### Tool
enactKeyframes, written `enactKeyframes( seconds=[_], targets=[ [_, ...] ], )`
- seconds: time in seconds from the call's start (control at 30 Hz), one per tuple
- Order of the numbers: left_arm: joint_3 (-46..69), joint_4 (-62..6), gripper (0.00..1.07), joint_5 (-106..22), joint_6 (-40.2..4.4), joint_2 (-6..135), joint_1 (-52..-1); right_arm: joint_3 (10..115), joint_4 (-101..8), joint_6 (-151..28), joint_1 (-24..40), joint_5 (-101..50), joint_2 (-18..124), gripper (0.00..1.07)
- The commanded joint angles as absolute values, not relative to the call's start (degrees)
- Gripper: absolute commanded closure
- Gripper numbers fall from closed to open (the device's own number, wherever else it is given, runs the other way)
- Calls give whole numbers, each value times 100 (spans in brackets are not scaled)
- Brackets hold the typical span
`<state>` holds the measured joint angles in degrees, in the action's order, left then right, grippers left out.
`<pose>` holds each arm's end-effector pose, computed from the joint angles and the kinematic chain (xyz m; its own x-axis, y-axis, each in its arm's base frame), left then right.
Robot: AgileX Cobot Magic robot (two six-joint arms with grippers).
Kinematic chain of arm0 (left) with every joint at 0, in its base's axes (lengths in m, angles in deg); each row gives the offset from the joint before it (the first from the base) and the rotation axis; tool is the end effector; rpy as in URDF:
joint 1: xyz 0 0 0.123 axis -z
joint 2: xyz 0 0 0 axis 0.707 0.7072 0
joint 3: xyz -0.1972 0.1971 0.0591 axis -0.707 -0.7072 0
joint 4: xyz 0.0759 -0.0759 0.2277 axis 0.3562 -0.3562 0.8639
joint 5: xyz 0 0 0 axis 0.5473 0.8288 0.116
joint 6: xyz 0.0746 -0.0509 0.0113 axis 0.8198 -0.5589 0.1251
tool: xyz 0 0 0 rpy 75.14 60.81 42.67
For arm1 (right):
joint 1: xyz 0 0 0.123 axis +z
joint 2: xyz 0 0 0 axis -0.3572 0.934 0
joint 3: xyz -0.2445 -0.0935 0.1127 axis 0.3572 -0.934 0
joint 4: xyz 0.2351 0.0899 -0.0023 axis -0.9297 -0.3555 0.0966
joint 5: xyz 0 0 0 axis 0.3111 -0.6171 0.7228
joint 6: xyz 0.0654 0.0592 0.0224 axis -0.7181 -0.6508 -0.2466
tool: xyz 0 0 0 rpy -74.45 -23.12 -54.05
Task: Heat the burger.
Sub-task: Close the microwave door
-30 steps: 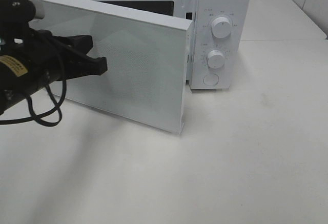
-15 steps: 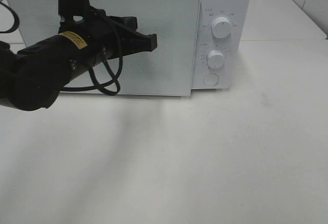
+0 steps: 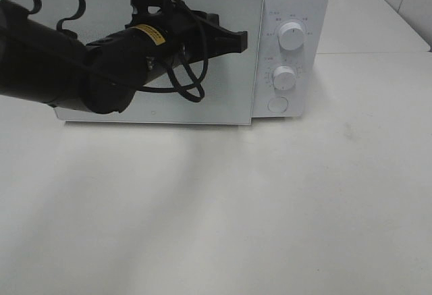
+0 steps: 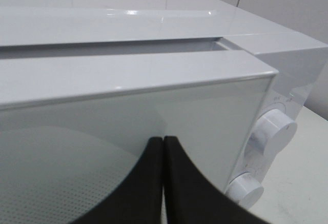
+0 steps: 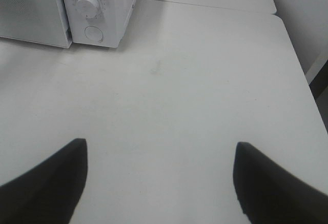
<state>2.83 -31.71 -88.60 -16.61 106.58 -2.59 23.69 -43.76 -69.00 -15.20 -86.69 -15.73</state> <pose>0.3213 -0.2710 0.1994 -0.2194 -0.0337 -0.9751 0.4993 0.8547 -0.1419 -0.0031 -0.0041 0.2817 -0.4039 -0.0085 -0.9147 -0.0492 0.9987 0.0125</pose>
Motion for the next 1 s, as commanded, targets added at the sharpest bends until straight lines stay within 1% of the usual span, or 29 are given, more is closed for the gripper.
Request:
enactKeyframes(
  seconds=[0.03,0.2,0.27,0.33,0.37,0.47,0.5,0.63,0.77,0.87,0.9,0.93,0.97,1.0],
  targets=[
    [490,-3388,107,-8980,-1638,10761,-305,2357,-4370,-6814,-1548,-8595,-1728,31],
    [627,-3595,107,-8980,-1638,10870,-305,2357,-4370,-6814,-1548,-8595,-1728,31],
    [742,-3818,107,-8998,-1512,10984,-391,2357,-4370,-6814,-1548,-8595,-1728,31],
    [748,-3835,107,-8998,-1512,10990,-391,2357,-4370,-6814,-1548,-8595,-1728,31],
    [753,-3881,107,-9038,-1512,10990,-494,2357,-4370,-6814,-1548,-8595,-1728,31],
    [753,-3881,107,-9038,-1512,10990,-523,2357,-4370,-6814,-1548,-8595,-1728,31],
    [753,-4001,107,-9043,-1541,10990,-632,2357,-4370,-6814,-1548,-8595,-1728,31],
    [753,-3938,107,-9021,-1546,10984,-746,2357,-4370,-6814,-1548,-8595,-1728,31],
    [736,-3835,107,-8969,-1523,10944,-695,2357,-4370,-6814,-1548,-8595,-1728,31],
    [736,-3663,107,-8608,-1409,10830,-603,2357,-4370,-6814,-1548,-8595,-1728,31],
    [736,-3629,107,-8430,-1323,10772,-563,2357,-4370,-6814,-1548,-8595,-1728,31],
    [725,-3612,107,-8041,-1139,10664,-489,2357,-4370,-6814,-1548,-8595,-1728,31],
    [725,-3612,107,-8041,-1139,10664,-489,2357,-4370,-6814,-1548,-8595,-1728,31],
    [707,-3612,107,-7794,-1025,10589,-449,2357,-4370,-6814,-1548,-8595,-1728,31]
  ],
)
